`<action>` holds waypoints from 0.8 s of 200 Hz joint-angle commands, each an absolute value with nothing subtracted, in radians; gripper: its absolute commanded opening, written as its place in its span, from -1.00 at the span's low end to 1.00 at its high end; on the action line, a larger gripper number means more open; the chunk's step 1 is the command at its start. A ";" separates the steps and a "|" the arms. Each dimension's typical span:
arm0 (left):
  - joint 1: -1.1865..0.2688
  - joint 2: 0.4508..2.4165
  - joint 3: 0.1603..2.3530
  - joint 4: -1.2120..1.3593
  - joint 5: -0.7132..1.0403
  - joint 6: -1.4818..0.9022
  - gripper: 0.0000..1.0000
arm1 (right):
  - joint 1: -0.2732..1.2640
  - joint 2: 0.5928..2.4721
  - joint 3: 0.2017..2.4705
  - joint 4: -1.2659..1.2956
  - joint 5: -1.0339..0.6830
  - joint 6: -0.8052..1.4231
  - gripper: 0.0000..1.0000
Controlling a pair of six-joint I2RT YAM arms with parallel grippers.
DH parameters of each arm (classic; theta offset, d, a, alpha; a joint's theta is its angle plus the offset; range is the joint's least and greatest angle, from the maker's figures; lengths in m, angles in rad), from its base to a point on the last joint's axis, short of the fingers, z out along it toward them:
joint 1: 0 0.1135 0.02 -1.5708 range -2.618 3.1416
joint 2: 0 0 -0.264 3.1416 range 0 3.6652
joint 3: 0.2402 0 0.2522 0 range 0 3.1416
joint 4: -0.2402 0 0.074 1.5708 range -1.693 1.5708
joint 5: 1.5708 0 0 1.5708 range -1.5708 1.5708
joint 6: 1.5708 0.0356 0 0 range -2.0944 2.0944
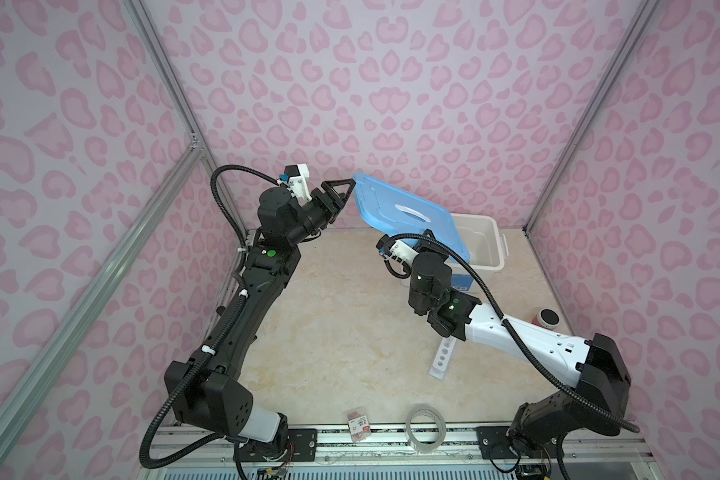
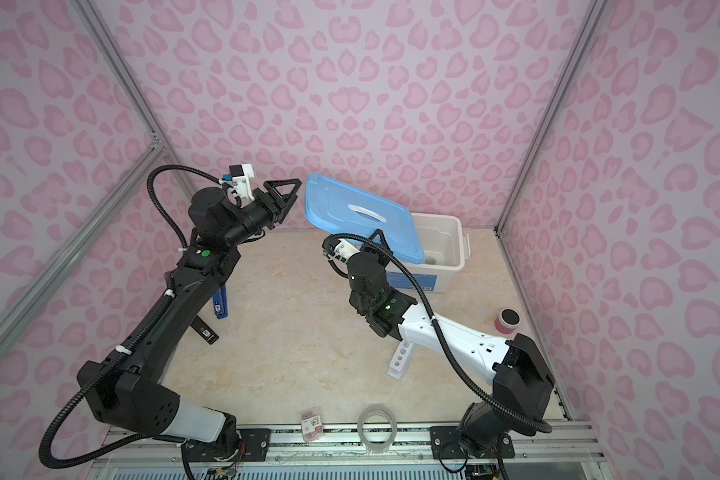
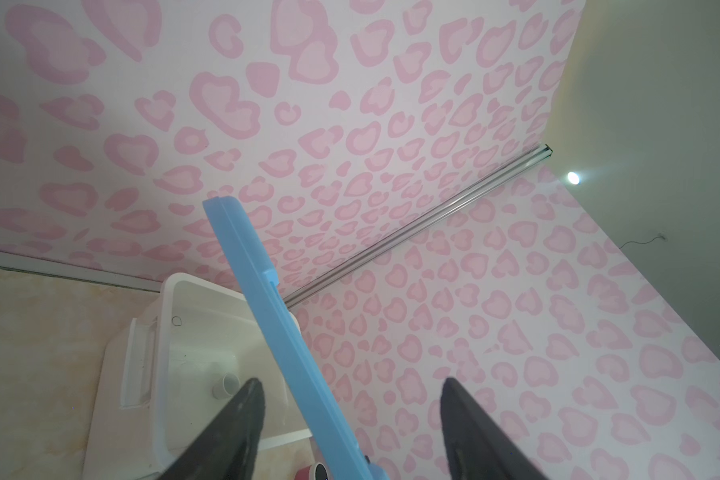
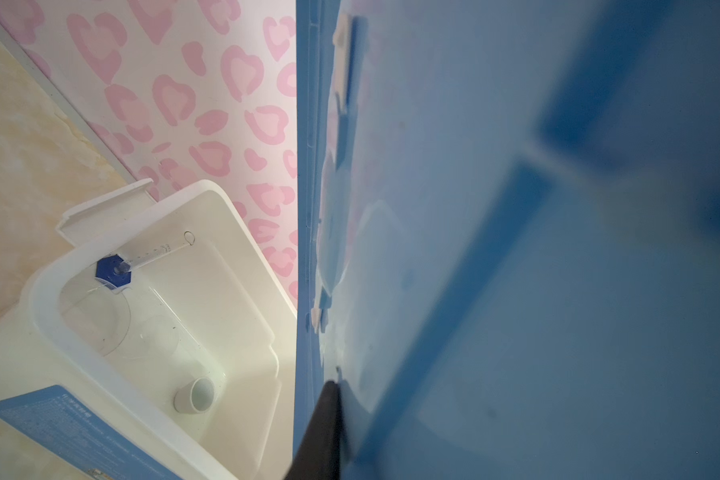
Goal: Organize the chemistry lab equipment
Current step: 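Carry the blue lid with both grippers over the white bin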
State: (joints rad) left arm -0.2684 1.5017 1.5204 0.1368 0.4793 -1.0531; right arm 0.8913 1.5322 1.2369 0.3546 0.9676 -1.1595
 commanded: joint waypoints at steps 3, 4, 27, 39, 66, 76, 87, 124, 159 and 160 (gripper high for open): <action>-0.274 1.530 1.534 0.183 0.507 -1.061 0.38 | 0.897 1.542 1.240 0.414 0.970 -1.154 -0.69; -0.273 1.532 1.534 0.184 0.507 -1.061 0.38 | 0.897 1.542 1.240 0.414 0.970 -1.154 -0.69; -0.280 1.552 1.543 0.179 0.522 -1.056 0.37 | 0.896 1.547 1.245 0.414 0.969 -1.154 -0.69; -0.281 1.556 1.543 0.176 0.520 -1.051 0.36 | 0.897 1.548 1.248 0.408 0.965 -1.152 -0.69; -0.282 1.571 1.558 0.175 0.521 -1.048 0.34 | 0.902 1.553 1.247 0.401 0.952 -1.153 -0.68; -0.284 1.582 1.565 0.175 0.529 -1.049 0.31 | 0.905 1.557 1.245 0.408 0.951 -1.157 -0.68; -0.288 1.597 1.571 0.180 0.541 -1.048 0.27 | 0.909 1.562 1.246 0.413 0.949 -1.160 -0.67; -0.298 1.616 1.580 0.175 0.552 -1.034 0.15 | 0.917 1.572 1.253 0.403 0.936 -1.144 -0.63; -0.299 1.617 1.589 0.175 0.555 -1.026 -0.06 | 0.920 1.567 1.250 0.382 0.925 -1.129 -0.49; -0.299 1.617 1.589 0.175 0.555 -1.026 -0.07 | 0.919 1.567 1.250 0.380 0.923 -1.127 -0.49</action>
State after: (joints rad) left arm -0.2966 1.6100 1.5764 0.1371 0.5312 -1.0595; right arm 0.9146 1.5669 1.2453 0.3489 0.9512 -1.1614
